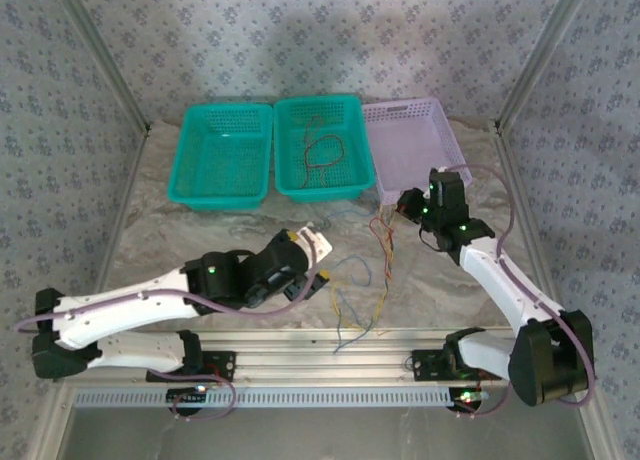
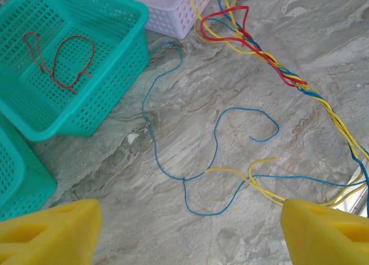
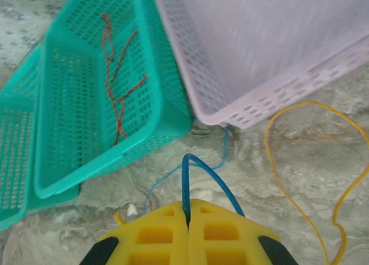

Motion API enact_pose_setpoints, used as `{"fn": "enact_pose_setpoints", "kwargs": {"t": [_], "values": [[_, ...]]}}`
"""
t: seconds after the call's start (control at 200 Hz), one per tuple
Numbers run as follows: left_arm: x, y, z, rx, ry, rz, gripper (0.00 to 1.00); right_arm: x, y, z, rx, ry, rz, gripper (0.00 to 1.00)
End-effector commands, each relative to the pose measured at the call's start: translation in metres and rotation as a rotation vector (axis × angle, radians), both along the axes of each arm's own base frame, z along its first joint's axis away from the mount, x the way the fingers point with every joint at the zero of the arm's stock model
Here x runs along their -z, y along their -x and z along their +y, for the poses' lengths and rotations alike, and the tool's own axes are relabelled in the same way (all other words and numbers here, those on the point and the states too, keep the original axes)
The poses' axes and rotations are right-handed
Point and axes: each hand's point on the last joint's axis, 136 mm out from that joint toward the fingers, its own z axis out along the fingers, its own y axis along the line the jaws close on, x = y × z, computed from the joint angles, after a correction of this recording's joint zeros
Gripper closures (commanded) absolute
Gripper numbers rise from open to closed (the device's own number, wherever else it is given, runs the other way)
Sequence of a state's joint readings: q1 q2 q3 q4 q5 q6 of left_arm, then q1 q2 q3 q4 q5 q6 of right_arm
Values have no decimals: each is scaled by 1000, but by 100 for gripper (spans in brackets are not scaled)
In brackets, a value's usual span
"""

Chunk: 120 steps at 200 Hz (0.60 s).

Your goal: Untangle the cables

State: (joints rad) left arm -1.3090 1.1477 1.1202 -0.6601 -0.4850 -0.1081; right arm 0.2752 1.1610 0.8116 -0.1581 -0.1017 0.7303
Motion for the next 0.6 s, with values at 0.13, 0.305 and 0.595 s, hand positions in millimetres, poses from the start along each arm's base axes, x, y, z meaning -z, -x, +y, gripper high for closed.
{"fn": "enact_pose_setpoints", "kwargs": {"t": [0.13,0.305,0.595], "values": [[-5,-12,-56,86,18,-17,18,-44,5,22,-82,56,-86,100],[-14,-31,-81,80,119,-8,17,-54,9,29,-104,46,-105,100],[-22,-80,-88,12,379,106,16,-76,18,45,-160,1,-143,100]]}}
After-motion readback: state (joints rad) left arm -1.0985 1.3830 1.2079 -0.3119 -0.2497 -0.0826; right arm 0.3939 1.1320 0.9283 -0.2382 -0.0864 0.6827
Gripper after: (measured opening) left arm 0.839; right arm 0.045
